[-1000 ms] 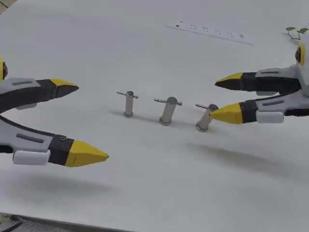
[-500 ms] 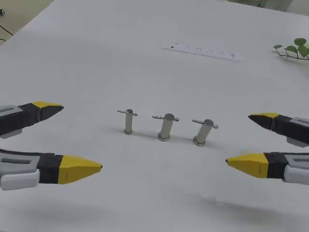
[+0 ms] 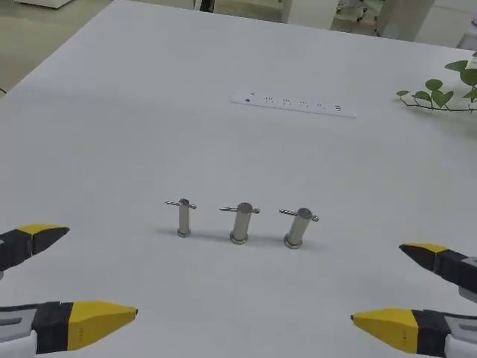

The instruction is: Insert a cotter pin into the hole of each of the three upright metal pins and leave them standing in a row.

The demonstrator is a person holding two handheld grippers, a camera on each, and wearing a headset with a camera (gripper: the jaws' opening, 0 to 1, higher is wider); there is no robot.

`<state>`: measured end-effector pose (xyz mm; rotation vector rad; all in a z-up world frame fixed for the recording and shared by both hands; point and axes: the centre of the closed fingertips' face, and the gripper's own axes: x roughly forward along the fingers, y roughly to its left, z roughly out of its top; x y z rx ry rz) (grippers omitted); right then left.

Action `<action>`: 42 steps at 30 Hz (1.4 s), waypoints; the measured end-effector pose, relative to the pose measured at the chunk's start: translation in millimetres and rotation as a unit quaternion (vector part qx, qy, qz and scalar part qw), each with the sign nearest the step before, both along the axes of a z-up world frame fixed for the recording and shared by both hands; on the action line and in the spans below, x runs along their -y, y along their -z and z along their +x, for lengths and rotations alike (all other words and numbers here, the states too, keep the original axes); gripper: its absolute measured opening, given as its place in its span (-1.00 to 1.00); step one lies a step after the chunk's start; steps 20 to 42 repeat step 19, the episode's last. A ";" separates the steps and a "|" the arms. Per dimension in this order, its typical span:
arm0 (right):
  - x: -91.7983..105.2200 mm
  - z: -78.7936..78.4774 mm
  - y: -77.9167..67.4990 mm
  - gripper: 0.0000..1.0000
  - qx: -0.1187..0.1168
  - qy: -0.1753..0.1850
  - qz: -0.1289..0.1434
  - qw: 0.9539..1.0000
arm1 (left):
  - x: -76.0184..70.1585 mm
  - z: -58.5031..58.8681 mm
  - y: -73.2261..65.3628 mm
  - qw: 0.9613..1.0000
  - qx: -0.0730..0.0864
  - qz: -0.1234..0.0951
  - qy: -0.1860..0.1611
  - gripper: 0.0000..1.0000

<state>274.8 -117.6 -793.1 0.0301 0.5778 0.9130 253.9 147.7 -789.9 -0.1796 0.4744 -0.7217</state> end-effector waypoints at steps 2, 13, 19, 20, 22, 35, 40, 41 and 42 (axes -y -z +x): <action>1.2 -4.1 5.3 1.00 -0.015 0.005 -0.002 1.000 | -1.0 -0.2 -0.6 1.000 0.000 0.004 -0.009 1.00; 10.3 -13.1 6.0 1.00 -0.038 0.030 -0.002 0.999 | 0.2 -11.4 -4.9 0.999 -0.033 0.020 -0.035 0.99; 12.6 -13.6 0.9 1.00 -0.040 0.016 -0.006 0.999 | 6.0 -18.8 -8.7 0.998 -0.047 0.023 -0.043 0.99; 12.6 -13.6 0.9 1.00 -0.040 0.016 -0.006 0.999 | 6.0 -18.8 -8.7 0.998 -0.047 0.023 -0.043 0.99; 12.6 -13.6 0.9 1.00 -0.040 0.016 -0.006 0.999 | 6.0 -18.8 -8.7 0.998 -0.047 0.023 -0.043 0.99; 12.6 -13.6 0.9 1.00 -0.040 0.016 -0.006 0.999 | 6.0 -18.8 -8.7 0.998 -0.047 0.023 -0.043 0.99; 12.6 -13.6 0.9 1.00 -0.040 0.016 -0.006 0.999 | 6.0 -18.8 -8.7 0.998 -0.047 0.023 -0.043 0.99; 12.6 -13.6 0.9 1.00 -0.040 0.016 -0.006 0.999 | 6.0 -18.8 -8.7 0.998 -0.047 0.023 -0.043 0.99; 12.6 -13.6 0.9 1.00 -0.040 0.016 -0.006 0.999 | 6.0 -18.8 -8.7 0.998 -0.047 0.023 -0.043 0.99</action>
